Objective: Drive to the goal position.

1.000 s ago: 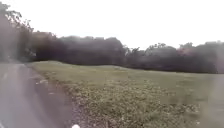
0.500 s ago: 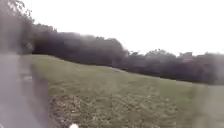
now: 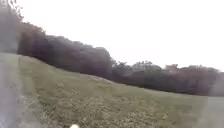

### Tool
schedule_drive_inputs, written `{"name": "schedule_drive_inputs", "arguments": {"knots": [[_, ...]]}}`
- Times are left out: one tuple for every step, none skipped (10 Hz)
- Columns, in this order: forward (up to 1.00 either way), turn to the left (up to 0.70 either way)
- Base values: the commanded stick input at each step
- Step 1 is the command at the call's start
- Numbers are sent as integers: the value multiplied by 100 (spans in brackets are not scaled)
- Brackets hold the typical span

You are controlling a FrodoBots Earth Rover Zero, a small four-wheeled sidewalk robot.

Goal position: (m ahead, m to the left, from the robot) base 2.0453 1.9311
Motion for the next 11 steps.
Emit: {"name": "schedule_drive_inputs", "arguments": {"knots": [[99,-3],[99,-3],[99,-3],[99,-3],[99,-3],[99,-3],[99,-4],[99,-22],[99,-29],[99,-25],[99,-7]]}}
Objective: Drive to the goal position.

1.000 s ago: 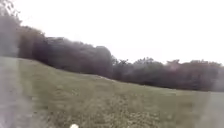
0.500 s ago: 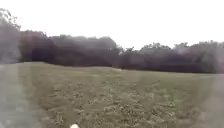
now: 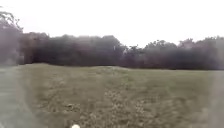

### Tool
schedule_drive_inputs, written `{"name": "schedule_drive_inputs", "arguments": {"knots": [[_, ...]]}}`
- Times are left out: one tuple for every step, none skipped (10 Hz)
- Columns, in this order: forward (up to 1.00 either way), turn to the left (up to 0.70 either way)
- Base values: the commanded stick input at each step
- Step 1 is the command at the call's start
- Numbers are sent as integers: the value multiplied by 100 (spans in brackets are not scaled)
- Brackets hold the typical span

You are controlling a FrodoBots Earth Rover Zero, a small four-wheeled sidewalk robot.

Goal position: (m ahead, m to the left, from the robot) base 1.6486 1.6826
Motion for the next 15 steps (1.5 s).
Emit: {"name": "schedule_drive_inputs", "arguments": {"knots": [[99,-12],[99,-25],[100,-40],[100,-40],[100,-40],[100,-40],[100,-40],[100,-40],[100,-40],[100,-40],[100,-28],[100,0],[100,0],[100,0],[100,0]]}}
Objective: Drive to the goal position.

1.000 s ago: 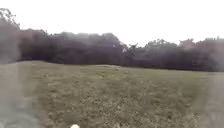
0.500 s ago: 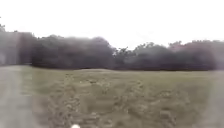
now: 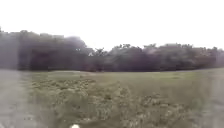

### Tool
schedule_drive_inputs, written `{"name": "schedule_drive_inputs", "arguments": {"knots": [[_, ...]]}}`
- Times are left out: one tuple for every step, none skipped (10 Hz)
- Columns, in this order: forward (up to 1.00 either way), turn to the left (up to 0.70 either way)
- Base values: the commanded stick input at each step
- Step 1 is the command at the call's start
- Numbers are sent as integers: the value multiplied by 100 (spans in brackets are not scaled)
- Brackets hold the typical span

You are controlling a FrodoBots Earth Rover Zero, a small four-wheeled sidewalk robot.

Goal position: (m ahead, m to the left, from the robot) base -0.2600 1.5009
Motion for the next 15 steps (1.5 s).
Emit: {"name": "schedule_drive_inputs", "arguments": {"knots": [[100,0],[100,0],[100,0],[100,0],[100,0],[100,0],[100,0],[100,0],[100,0],[100,0],[100,0],[100,0],[100,0],[100,0],[100,0]]}}
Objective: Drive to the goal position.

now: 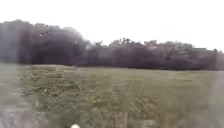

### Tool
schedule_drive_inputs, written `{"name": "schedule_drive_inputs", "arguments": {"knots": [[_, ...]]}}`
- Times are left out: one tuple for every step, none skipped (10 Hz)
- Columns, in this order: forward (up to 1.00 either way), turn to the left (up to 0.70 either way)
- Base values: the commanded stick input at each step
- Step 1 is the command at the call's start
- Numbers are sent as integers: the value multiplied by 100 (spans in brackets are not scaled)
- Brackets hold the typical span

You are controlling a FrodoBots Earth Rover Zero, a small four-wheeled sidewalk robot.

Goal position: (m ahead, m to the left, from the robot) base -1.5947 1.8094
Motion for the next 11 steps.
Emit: {"name": "schedule_drive_inputs", "arguments": {"knots": [[100,0],[100,0],[100,0],[100,0],[100,0],[100,-12],[100,-31],[100,-40],[100,-40],[100,-40],[100,-40]]}}
